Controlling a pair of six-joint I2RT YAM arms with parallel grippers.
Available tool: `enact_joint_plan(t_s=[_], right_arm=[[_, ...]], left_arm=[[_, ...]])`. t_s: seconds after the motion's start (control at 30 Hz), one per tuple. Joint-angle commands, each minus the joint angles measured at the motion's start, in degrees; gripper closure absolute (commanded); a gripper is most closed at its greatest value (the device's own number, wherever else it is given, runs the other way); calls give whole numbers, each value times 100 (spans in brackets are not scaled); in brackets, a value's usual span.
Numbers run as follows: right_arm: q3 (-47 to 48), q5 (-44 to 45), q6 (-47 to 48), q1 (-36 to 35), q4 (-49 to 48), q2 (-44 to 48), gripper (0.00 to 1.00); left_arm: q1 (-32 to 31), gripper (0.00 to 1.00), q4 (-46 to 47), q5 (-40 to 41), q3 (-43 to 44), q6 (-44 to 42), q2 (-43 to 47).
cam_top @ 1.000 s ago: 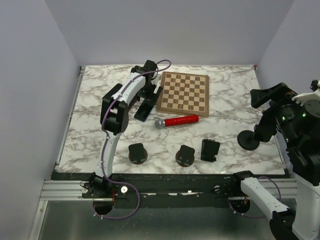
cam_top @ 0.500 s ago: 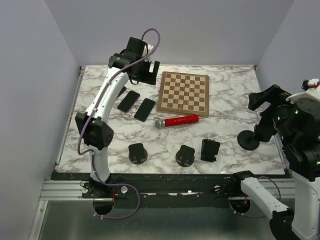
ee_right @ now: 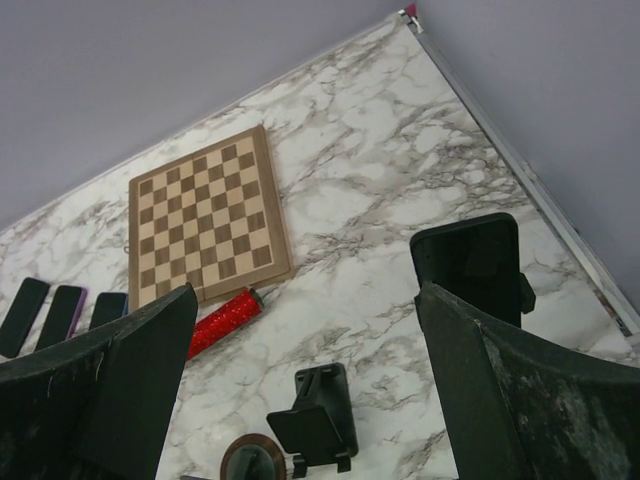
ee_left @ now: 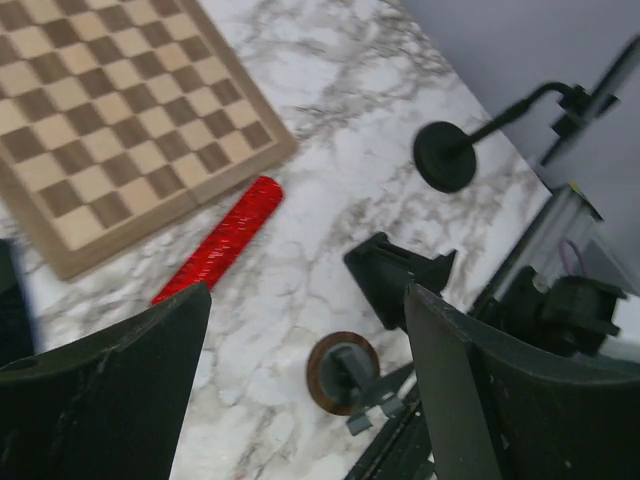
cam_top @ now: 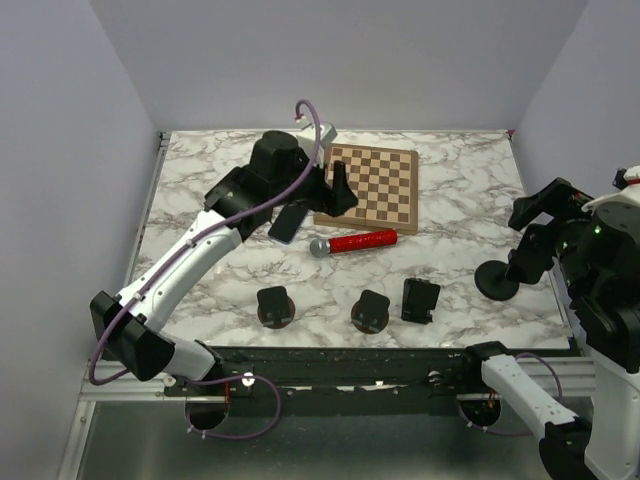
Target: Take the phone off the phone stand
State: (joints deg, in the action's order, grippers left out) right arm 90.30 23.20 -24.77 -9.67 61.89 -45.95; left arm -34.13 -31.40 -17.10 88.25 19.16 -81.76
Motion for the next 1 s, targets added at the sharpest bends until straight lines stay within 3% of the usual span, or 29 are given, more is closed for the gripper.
enact_joint_plan(t_s=[0.0, 0.13, 0.33, 0.57, 0.97], right_arm=[[33, 559, -18, 20, 694, -25, 0], [-316, 985, -329, 18, 904, -61, 0], [-773, 1568, -677, 22, 772, -167, 0], [-1051, 1941, -654, 19, 423, -389, 0], [-2010, 2225, -450, 97, -949, -520, 0]], left_arm=[[-795, 14, 2401, -553, -1024, 679, 564], [-1504, 14, 3656, -677, -1387, 1009, 398], [-2365, 12, 4915, -788, -1189, 1297, -410], [-2676, 12, 5196, -904, -813, 1450, -774], [-2768, 4, 5129, -1051, -1836, 1542, 237]])
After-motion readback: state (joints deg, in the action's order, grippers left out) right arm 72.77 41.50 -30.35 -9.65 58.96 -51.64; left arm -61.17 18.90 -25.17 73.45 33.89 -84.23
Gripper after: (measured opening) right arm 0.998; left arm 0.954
